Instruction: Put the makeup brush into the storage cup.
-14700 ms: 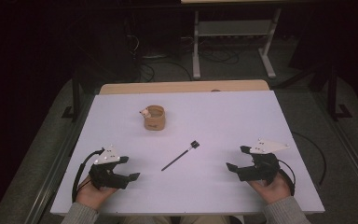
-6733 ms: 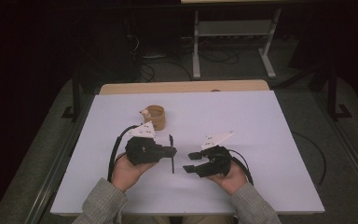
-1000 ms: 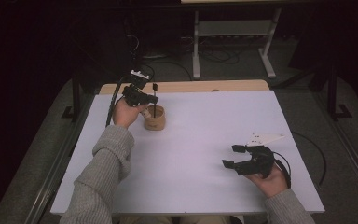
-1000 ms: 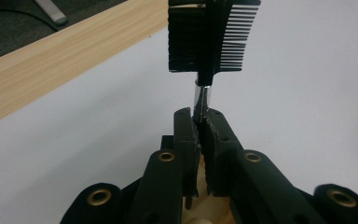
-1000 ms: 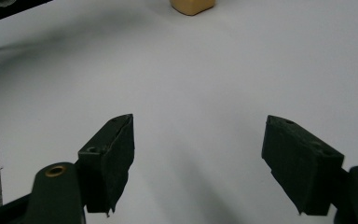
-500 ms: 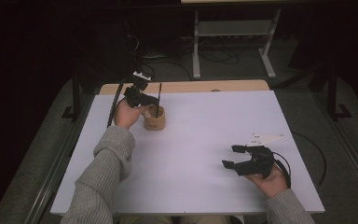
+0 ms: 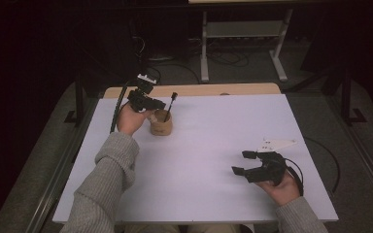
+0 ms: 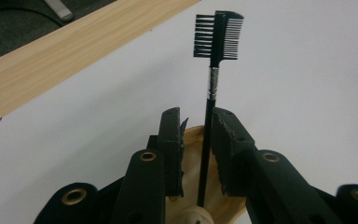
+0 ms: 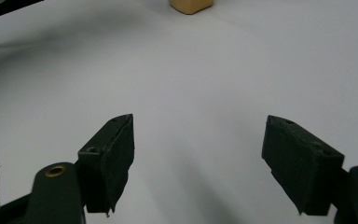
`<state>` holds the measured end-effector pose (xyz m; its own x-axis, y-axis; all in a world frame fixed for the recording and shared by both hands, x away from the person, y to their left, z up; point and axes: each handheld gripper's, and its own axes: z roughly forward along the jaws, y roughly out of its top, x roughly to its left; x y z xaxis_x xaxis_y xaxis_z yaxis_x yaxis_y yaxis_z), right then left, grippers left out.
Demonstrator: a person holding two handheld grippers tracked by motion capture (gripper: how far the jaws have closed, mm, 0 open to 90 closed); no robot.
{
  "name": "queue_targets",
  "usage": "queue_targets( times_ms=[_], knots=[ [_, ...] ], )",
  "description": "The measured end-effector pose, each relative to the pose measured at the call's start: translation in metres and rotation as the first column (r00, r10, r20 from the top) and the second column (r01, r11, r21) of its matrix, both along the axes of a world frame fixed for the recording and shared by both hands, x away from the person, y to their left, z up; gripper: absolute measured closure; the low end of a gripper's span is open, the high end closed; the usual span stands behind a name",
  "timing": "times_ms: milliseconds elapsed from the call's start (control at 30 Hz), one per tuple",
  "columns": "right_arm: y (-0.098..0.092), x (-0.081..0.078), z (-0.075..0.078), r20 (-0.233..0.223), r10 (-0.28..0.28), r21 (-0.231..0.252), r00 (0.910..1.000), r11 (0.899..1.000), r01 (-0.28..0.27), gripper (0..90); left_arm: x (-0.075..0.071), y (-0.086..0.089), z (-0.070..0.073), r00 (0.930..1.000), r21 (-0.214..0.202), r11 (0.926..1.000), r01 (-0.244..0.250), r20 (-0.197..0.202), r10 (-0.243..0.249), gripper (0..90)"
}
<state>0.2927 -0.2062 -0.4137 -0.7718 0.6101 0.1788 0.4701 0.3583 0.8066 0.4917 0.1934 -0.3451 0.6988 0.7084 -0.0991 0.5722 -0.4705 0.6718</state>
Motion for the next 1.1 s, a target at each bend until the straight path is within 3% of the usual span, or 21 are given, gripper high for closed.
queue_targets(
  times_ms=[767, 1100],
  knots=[
    [-0.006, -0.005, 0.003, 0.031, -0.054, -0.010, 0.9981, 0.998, 0.054, 24.0, -0.037, 0.003, 0.015, 0.9988, -0.032, 0.9992, 0.024, 0.045, -0.022, 63.3],
    [-0.009, -0.007, 0.005, 0.044, -0.073, -0.006, 0.9964, 0.997, 0.073, 24.0, -0.052, 0.006, 0.013, 0.9982, -0.050, 0.9982, 0.032, 0.053, -0.029, 60.2]
  ],
)
